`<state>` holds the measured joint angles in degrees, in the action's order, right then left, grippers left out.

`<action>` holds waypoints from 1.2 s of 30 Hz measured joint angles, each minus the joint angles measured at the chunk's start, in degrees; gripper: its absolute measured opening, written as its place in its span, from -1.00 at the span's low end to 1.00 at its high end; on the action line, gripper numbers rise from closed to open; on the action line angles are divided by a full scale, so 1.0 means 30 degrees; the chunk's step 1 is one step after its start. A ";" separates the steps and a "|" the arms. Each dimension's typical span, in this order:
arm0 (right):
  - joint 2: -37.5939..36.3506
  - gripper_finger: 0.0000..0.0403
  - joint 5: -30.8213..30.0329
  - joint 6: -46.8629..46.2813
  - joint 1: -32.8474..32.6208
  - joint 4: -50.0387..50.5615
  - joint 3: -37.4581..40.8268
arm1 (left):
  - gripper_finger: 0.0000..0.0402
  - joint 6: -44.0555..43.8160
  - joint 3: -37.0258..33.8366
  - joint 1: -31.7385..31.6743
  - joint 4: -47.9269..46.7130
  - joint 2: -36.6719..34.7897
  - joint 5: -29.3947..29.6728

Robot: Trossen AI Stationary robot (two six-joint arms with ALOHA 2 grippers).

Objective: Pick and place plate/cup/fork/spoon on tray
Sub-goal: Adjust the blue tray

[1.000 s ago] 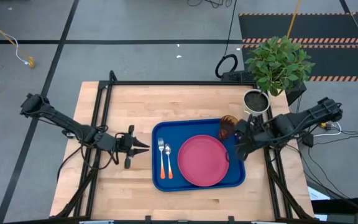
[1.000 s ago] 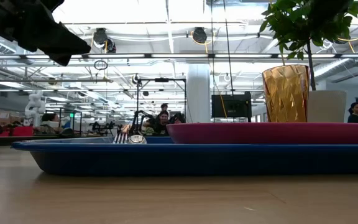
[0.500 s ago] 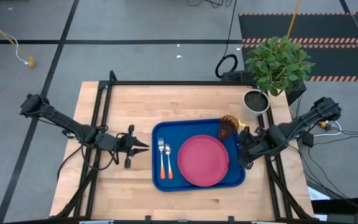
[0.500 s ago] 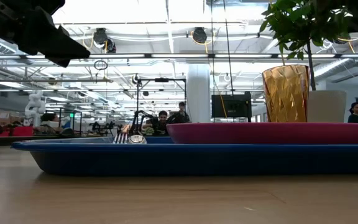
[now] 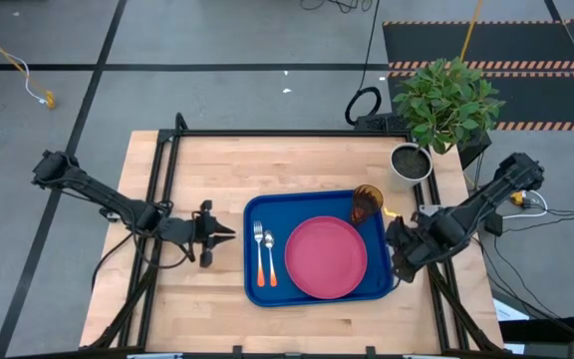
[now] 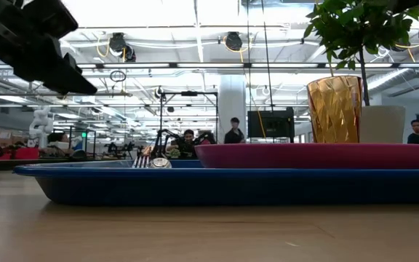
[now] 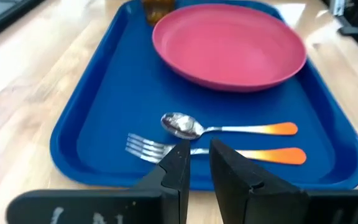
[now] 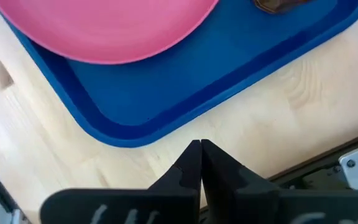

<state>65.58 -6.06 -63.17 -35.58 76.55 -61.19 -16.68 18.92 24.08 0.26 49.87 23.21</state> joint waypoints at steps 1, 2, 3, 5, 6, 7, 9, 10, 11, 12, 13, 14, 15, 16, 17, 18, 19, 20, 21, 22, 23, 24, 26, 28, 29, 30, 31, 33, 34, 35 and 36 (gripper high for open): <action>0.0000 -1.00 -0.0119 0.0195 -0.0167 -0.0048 0.0081 | -0.69 -0.0261 0.0000 0.0000 -0.0229 0.0000 0.0118; 0.0000 -1.00 -0.0330 0.0507 -0.0341 -0.0048 0.0211 | -0.69 -0.0523 0.0000 0.0000 -0.0487 0.0000 0.0201; 0.0000 -1.00 -0.0436 0.0824 -0.0490 -0.0092 0.0432 | -0.69 -0.0746 0.0000 0.0000 -0.0741 0.0000 0.0250; 0.0000 -1.00 -0.0419 0.0924 -0.0694 -0.0056 0.0943 | -0.69 -0.1072 0.0000 0.0062 -0.1108 0.0000 0.0279; 0.0002 -1.00 -0.0368 0.0840 -0.0711 0.0048 0.1214 | -0.69 -0.1124 0.0000 0.0145 -0.1194 0.0000 0.0289; 0.0000 -1.00 -0.0065 0.0775 -0.0708 0.0055 0.1542 | -0.69 -0.1116 0.0000 0.0232 -0.1203 0.0007 0.0282; -0.0007 -1.00 0.0734 0.0557 -0.0683 0.0004 0.2268 | -0.69 -0.1072 0.0000 0.0352 -0.1200 0.0000 0.0289; -0.0007 -1.00 0.1166 0.0399 -0.0683 -0.0005 0.2690 | -0.69 -0.1059 0.0000 0.0393 -0.1258 0.0000 0.0289; -0.0007 -1.00 0.1633 0.0255 -0.0683 -0.0013 0.3082 | -0.69 -0.1066 0.0007 0.0393 -0.1465 0.0000 0.0289; -0.0007 -1.00 0.2049 0.0093 -0.0691 -0.0062 0.3522 | -0.69 -0.1112 0.0007 0.0393 -0.1762 0.0000 0.0308; -0.0007 -1.00 0.2402 -0.0113 -0.0691 -0.0166 0.3918 | -0.69 -0.1195 0.0007 0.0393 -0.2106 0.0032 0.0382; -0.0007 -1.00 0.2608 -0.0197 -0.0691 -0.0333 0.4293 | -0.69 -0.1422 0.0007 0.0390 -0.2392 0.0151 0.0502; -0.0007 -1.00 0.2624 -0.0207 -0.0686 -0.0601 0.4646 | -0.69 -0.1673 0.0007 0.0379 -0.2635 0.0344 0.0619; -0.0007 -1.00 0.2625 -0.0203 -0.0683 -0.0929 0.4951 | -0.69 -0.1913 0.0007 0.0379 -0.2996 0.0555 0.0649; -0.0021 -1.00 0.2621 -0.0177 -0.0683 -0.1314 0.5222 | -0.69 -0.2176 0.0007 0.0379 -0.3306 0.0804 0.0654; -0.0029 -1.00 0.2621 -0.0124 -0.0683 -0.1687 0.5431 | -0.69 -0.2500 0.0007 0.0379 -0.3535 0.1132 0.0661; -0.0029 -1.00 0.2621 -0.0061 -0.0683 -0.2081 0.5610 | -0.69 -0.2813 0.0007 0.0379 -0.3755 0.1504 0.0660; -0.0029 -1.00 0.2621 -0.0058 -0.0683 -0.2328 0.5762 | -0.69 -0.3115 0.0007 0.0379 -0.4012 0.1897 0.0639; -0.0029 -1.00 0.2621 -0.0107 -0.0683 -0.2501 0.5913 | -0.69 -0.3373 0.0007 0.0379 -0.4224 0.2281 0.0550; -0.0029 -1.00 0.2631 -0.0189 -0.0685 -0.2612 0.6059 | -0.69 -0.3611 0.0007 0.0379 -0.4269 0.2668 0.0356; -0.0029 -1.00 0.2686 -0.0273 -0.0684 -0.2710 0.6186 | -0.69 -0.3801 0.0007 0.0379 -0.4206 0.3050 0.0169; -0.0029 -1.00 0.2863 -0.0381 -0.0698 -0.2837 0.6261 | -0.69 -0.3965 0.0007 0.0379 -0.4191 0.3389 -0.0041; -0.0036 -1.00 0.3087 -0.0433 -0.0698 -0.3028 0.6389 | -0.69 -0.4181 0.0007 0.0379 -0.4018 0.3947 -0.0453; -0.0042 -1.00 0.3092 -0.0433 -0.0705 -0.3042 0.6476 | -0.69 -0.4236 0.0052 0.0379 -0.3911 0.4339 -0.0700; -0.0044 -1.00 0.3090 -0.0437 -0.0702 -0.3041 0.6535 | -0.69 -0.4265 0.0095 0.0379 -0.3908 0.4474 -0.0723; -0.0044 -1.00 0.3087 -0.0443 -0.0698 -0.3041 0.6582 | -0.69 -0.4272 0.0175 0.0379 -0.3799 0.4626 -0.0723; -0.0044 -1.00 0.3076 -0.0518 -0.0698 -0.3081 0.6647 | -0.69 -0.4247 0.0305 0.0360 -0.3708 0.4744 -0.0729; -0.0044 -1.00 0.3083 -0.0652 -0.0698 -0.3187 0.6760 | -0.69 -0.3966 0.0527 0.0310 -0.3632 0.4939 -0.0719; -0.0044 -1.00 0.3104 -0.0652 -0.0698 -0.3248 0.6820 | -0.69 -0.3855 0.0633 0.0256 -0.3617 0.5079 -0.0716; -0.0044 -1.00 0.3109 -0.0652 -0.0708 -0.3302 0.6859 | -0.69 -0.3657 0.0709 0.0155 -0.3582 0.5247 -0.0709; -0.0044 -1.00 0.3109 -0.0652 -0.0756 -0.3377 0.6921 | -0.69 -0.3491 0.0776 0.0017 -0.3559 0.5416 -0.0648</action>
<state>65.45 3.27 -65.12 -37.84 66.41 -40.43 -27.15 21.25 24.13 -10.41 66.11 21.26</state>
